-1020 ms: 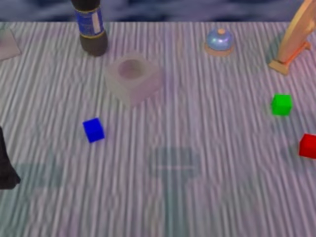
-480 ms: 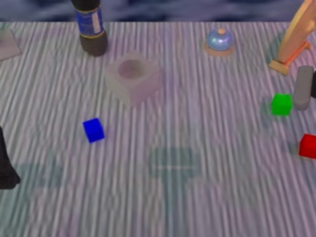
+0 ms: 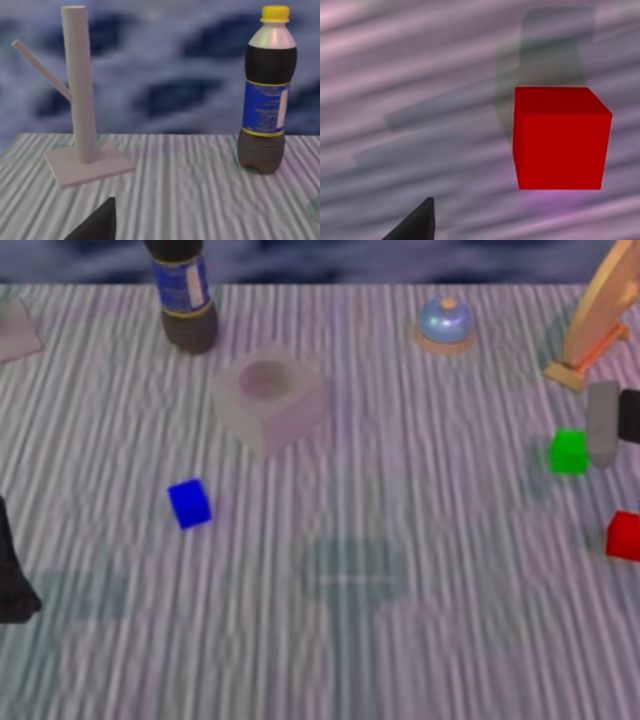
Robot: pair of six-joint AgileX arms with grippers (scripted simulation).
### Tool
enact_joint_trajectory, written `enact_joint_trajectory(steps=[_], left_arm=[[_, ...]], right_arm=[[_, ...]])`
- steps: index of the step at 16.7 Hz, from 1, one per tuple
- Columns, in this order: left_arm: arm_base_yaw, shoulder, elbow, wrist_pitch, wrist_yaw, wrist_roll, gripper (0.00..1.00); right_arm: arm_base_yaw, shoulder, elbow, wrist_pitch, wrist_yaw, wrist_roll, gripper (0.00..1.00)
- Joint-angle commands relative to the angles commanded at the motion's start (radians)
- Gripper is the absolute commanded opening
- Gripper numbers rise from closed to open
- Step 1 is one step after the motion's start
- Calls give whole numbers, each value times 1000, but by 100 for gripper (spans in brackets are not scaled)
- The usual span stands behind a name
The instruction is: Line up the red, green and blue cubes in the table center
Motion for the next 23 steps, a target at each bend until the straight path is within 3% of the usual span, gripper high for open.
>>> enact_joint_trajectory(steps=[3,10,15,23], left_arm=[[0,0,0,0,0,0,100],[0,0,0,0,0,0,100],[0,0,0,0,0,0,100],[0,0,0,0,0,0,100]], right_arm=[[4,21,-24,39,0,-2,100],[7,149,-158,309,1,3,100],[7,159,-168,324,1,3,100],[7,159,-168,324,1,3,40]])
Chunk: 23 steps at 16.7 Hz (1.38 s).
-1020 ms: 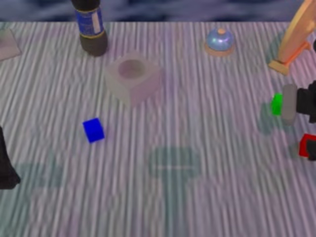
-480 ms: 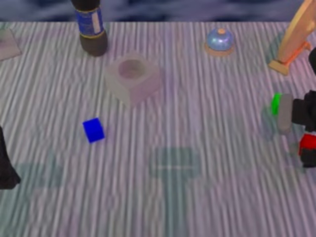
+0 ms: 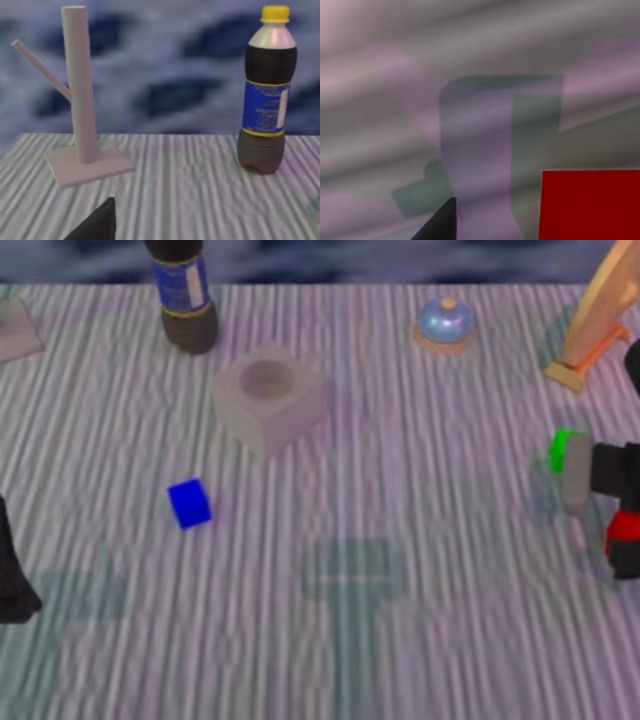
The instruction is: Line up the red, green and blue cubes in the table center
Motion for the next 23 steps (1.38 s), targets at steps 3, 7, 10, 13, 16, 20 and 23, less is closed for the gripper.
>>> enact_joint_trajectory(steps=[3,7,10,13,16,20,23], left_arm=[[0,0,0,0,0,0,100],[0,0,0,0,0,0,100],[0,0,0,0,0,0,100],[0,0,0,0,0,0,100],[0,0,0,0,0,0,100],[0,0,0,0,0,0,100],[0,0,0,0,0,0,100]], right_arm=[[0,0,0,0,0,0,17],[0,0,0,0,0,0,0],[0,0,0,0,0,0,0],[0,0,0,0,0,0,0],[1,-61,19,-76,-3,30,0],[4,-116,91,-215,-4,29,0],[9,-161,141,-306,-4,27,0]])
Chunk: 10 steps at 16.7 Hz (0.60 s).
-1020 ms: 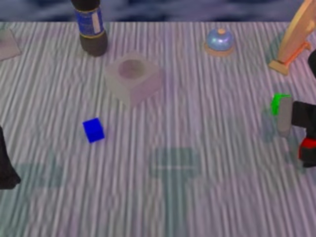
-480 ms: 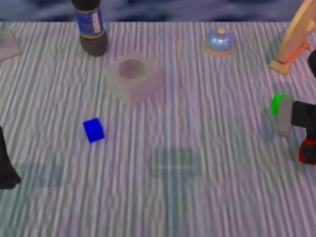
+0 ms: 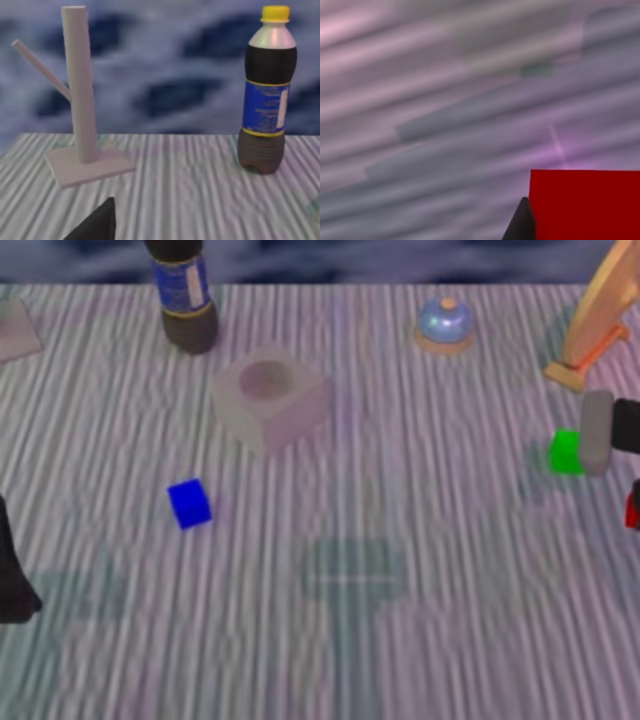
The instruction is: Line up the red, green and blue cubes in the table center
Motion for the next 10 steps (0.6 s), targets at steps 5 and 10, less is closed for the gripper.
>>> enact_joint_trajectory(steps=[5,10], left_arm=[[0,0,0,0,0,0,100],[0,0,0,0,0,0,100]], right_arm=[[-2,-3,7,-10,0,3,0],[122,116,170,-97,0,70,0]])
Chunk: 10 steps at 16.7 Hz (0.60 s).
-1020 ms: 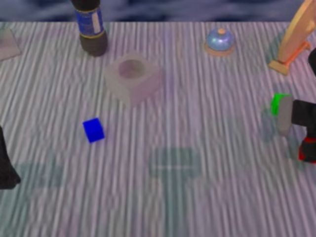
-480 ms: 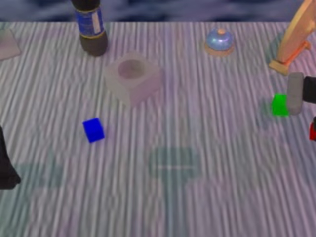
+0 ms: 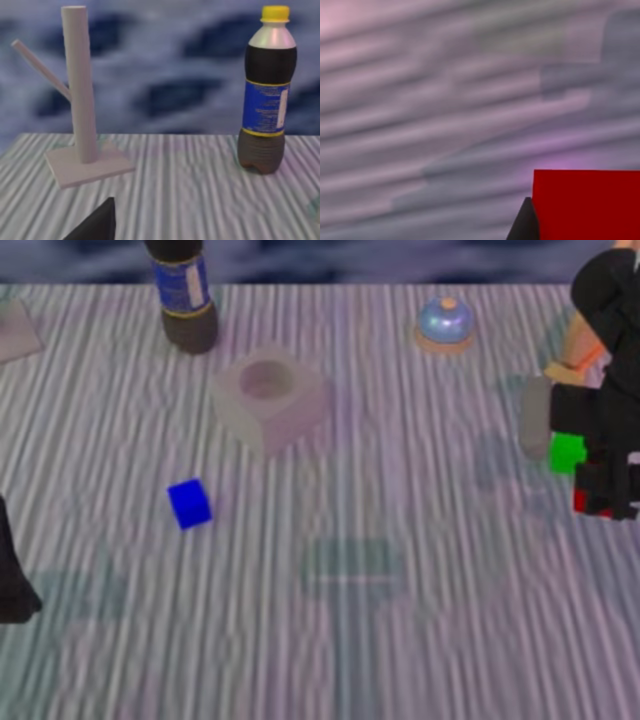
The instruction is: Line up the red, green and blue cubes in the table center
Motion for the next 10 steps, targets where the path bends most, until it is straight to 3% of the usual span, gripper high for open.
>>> enact_joint_trajectory(steps=[10], left_arm=[[0,0,0,0,0,0,100]], right_arm=[[521,447,838,-345,-6,323,0]])
